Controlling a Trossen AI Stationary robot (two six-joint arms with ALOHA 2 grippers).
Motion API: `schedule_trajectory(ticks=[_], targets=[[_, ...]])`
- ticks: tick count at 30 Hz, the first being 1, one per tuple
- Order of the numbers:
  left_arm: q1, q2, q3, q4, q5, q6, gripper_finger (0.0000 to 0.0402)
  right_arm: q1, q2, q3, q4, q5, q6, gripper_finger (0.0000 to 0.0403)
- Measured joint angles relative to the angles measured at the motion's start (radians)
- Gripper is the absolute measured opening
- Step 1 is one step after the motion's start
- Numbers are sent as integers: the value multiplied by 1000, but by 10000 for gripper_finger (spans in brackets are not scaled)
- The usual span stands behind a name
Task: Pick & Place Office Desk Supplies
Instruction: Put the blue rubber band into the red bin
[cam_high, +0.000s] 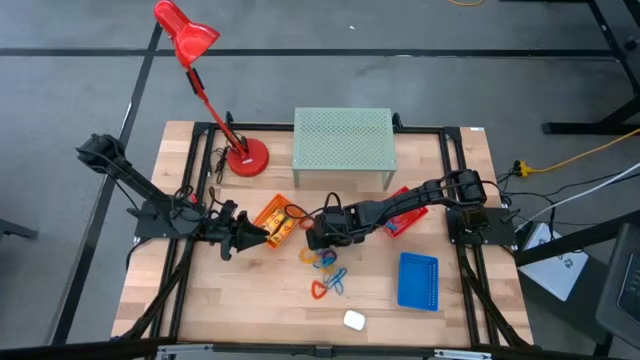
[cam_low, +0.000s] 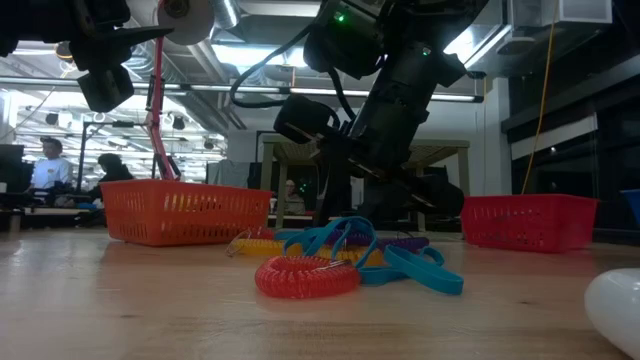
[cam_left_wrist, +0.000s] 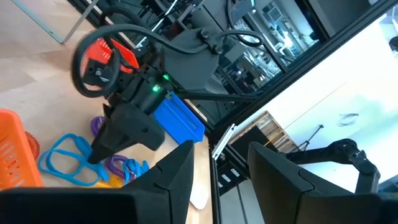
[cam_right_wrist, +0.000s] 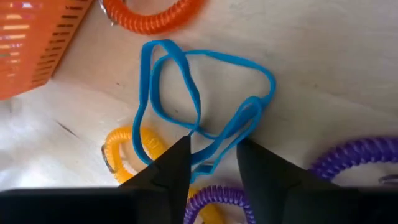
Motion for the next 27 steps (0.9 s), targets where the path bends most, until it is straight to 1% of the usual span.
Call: schedule_trajectory(ticks=[3, 8, 9, 15, 20, 27], targets=[[0, 0, 0, -1, 1, -2, 148, 0, 1, -1, -3, 4, -3, 96], [0, 0, 0, -2, 1, -2, 148, -1, 3, -2, -4, 19, -7, 20], [0, 0, 0, -2, 1, -2, 148, -2, 3, -2, -3, 20, -8, 12], [0, 0, 0, -3, -1, -3, 148, -2, 0, -2, -2, 13, -23, 9], [0, 0, 0, -2, -8, -8, 148, 16, -44, 22, -43, 6, -31, 5], [0, 0, 0, -3, -14, -8, 148, 61, -182, 31, -177, 96, -29, 2]])
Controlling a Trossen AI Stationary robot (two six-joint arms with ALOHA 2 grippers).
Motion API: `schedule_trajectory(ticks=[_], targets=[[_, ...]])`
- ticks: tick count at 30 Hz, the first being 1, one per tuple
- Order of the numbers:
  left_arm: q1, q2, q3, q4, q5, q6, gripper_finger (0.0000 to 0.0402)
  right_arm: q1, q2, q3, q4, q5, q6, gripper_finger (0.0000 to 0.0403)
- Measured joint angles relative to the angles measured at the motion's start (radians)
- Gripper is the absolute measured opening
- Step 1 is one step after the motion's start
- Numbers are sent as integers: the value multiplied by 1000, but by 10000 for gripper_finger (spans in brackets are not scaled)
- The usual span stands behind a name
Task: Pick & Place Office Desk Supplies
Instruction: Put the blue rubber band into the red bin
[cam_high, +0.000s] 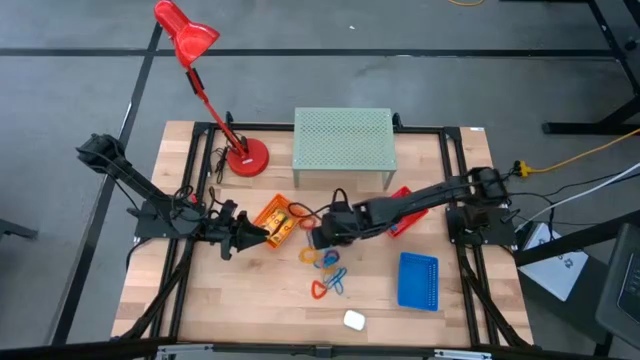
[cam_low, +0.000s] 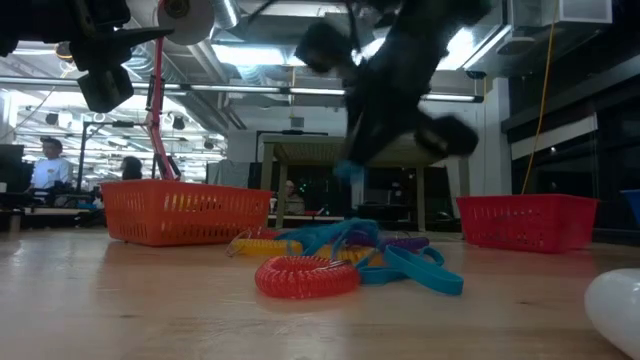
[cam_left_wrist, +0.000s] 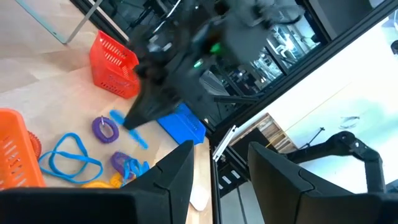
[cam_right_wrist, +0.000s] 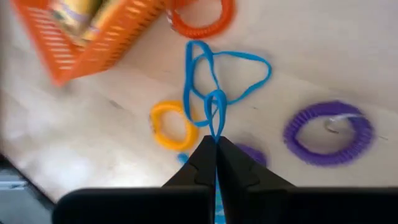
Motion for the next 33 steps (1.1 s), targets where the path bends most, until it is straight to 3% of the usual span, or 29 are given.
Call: schedule_trajectory(ticks=[11, 15, 19, 25, 33], targets=[[0, 0, 0, -1, -2, 1, 148, 30, -270, 0, -519, 210, 94, 1], [0, 0, 0, -1, -2, -2, 148, 23, -342, -6, -726, 226, 133, 1], [0, 0, 0, -1, -2, -1, 148, 22, -397, -34, -824, 258, 165, 1], [0, 0, 0, -1, -2, -1, 148, 18, -470, -177, -756, 278, 209, 0], [0, 0, 0, -1, -1, -1, 148, 1, -574, -550, -280, 248, 225, 0]])
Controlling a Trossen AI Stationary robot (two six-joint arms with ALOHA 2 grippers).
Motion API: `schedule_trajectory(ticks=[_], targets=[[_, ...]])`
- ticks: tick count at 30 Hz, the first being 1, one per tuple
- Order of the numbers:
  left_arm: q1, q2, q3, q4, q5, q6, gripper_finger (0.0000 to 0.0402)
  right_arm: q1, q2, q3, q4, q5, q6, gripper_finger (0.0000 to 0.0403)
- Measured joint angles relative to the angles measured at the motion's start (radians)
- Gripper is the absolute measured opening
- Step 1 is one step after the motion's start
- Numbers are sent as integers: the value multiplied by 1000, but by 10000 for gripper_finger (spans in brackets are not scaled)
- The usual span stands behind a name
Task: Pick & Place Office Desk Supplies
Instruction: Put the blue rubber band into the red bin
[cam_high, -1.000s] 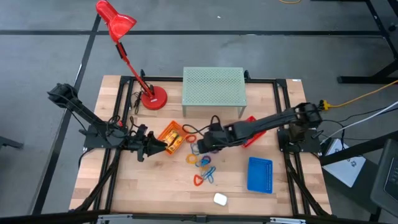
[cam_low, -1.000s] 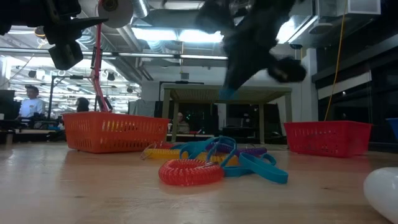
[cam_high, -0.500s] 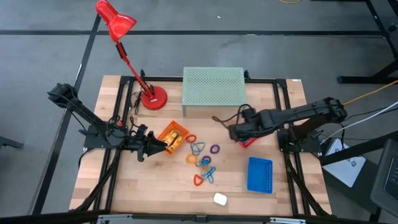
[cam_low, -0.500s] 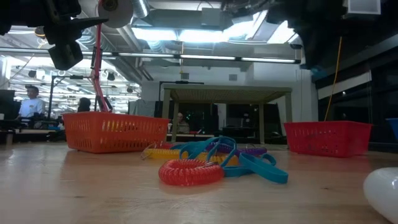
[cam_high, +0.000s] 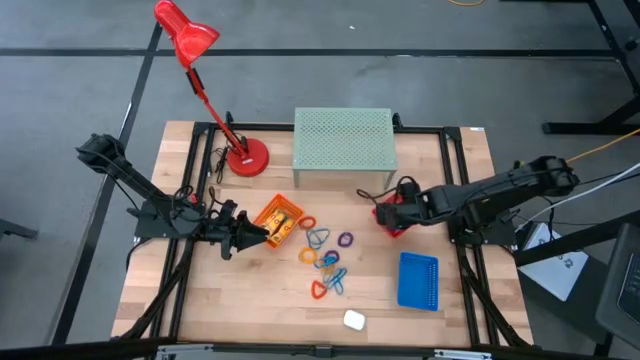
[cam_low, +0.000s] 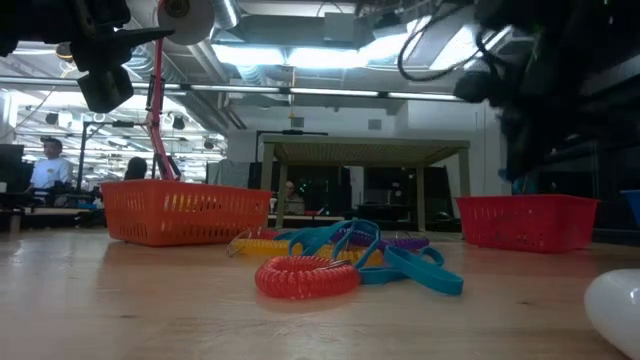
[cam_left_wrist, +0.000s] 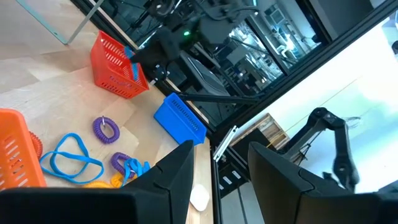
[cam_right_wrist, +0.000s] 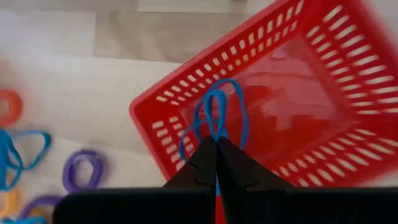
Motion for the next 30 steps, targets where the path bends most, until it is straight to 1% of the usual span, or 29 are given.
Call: schedule_trajectory(ticks=[4, 8, 11, 14, 20, 23, 26, 30], targets=[[0, 0, 0, 0, 0, -1, 148, -19, -8, -76, 84, -15, 15, 0], [0, 0, 0, 0, 0, -1, 148, -31, -8, -95, 84, -55, 7, 0], [0, 0, 0, 0, 0, 0, 148, -32, -8, -96, 74, -49, 21, 14], [0, 0, 0, 0, 0, 0, 148, -32, -8, -96, 74, -26, 37, 49], [0, 0, 0, -20, 0, -1, 148, -32, -8, -96, 74, -26, 37, 143], [0, 0, 0, -22, 0, -1, 148, -32, -8, -96, 74, -26, 40, 183], [0, 0, 0, -22, 0, -1, 148, -32, -8, -96, 74, -26, 43, 210], [0, 0, 0, -22, 0, -1, 148, -32, -8, -89, 77, -32, 60, 226]])
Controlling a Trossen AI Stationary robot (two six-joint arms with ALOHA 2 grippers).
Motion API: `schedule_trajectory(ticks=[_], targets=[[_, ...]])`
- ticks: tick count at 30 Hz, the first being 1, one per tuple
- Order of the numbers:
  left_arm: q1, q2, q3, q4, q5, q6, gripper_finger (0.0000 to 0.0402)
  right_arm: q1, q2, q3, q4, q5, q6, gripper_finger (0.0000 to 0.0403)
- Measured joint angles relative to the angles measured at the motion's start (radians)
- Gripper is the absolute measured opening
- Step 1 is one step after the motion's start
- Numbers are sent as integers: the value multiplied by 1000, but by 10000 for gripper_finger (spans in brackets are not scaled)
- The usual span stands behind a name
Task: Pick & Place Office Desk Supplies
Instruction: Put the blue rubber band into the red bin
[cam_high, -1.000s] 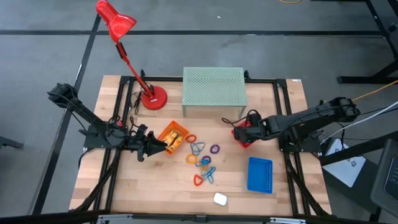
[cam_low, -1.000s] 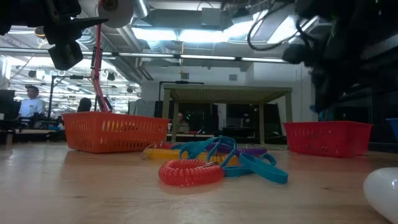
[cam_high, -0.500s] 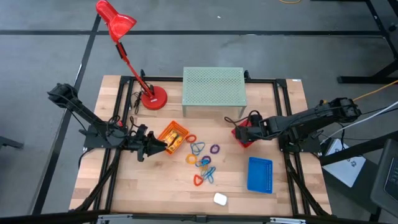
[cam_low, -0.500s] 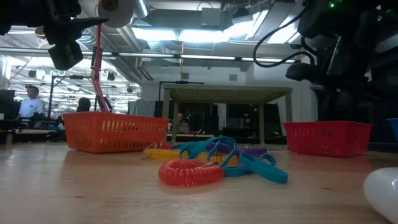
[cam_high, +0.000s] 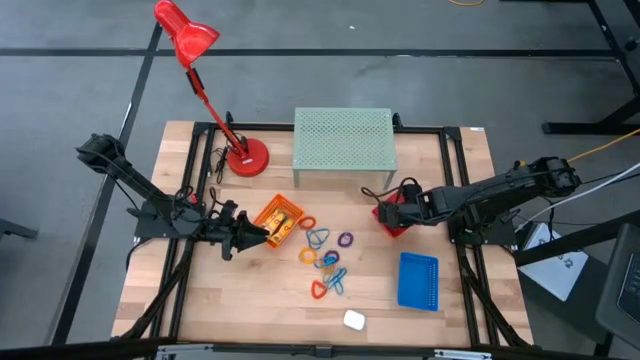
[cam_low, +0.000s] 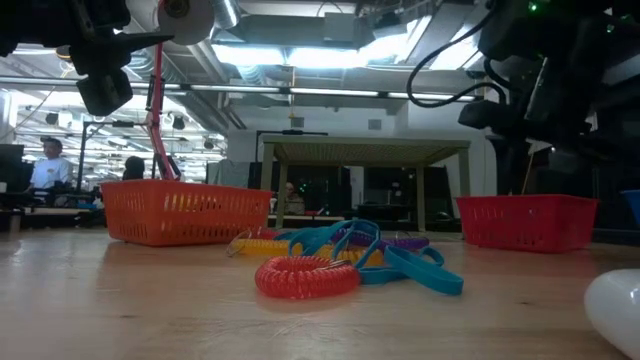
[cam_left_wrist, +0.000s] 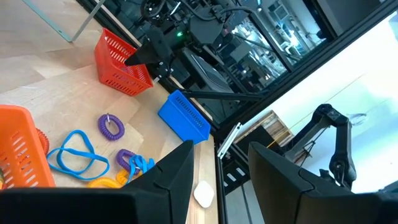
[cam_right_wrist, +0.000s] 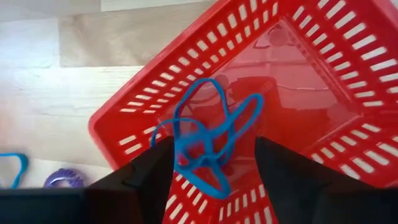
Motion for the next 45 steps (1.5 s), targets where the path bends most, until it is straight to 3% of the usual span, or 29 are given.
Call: schedule_trajectory(ticks=[4, 11, 16, 19, 24, 30, 37, 45], targets=[[0, 0, 0, 0, 0, 0, 148, 0, 0, 40, -34, -2, -6, 228], [5, 0, 0, 10, -6, -2, 148, 0, 0, 207, -273, 21, -33, 228], [68, 0, 9, -6, 70, -34, 148, 7, 0, 375, -449, 134, -54, 229], [137, 0, 70, -133, 163, -21, 148, 7, 0, 470, -522, 218, -65, 229], [298, 5, 220, -496, 358, 52, 148, 6, 0, 594, -601, 305, -92, 229], [474, 26, 365, -725, 519, 206, 148, 7, 0, 652, -617, 361, -111, 229], [578, 181, 527, -977, 587, 402, 148, 7, 0, 653, -618, 367, -129, 229], [545, 475, 750, -1138, 558, 716, 148, 7, 0, 653, -617, 368, -136, 229]])
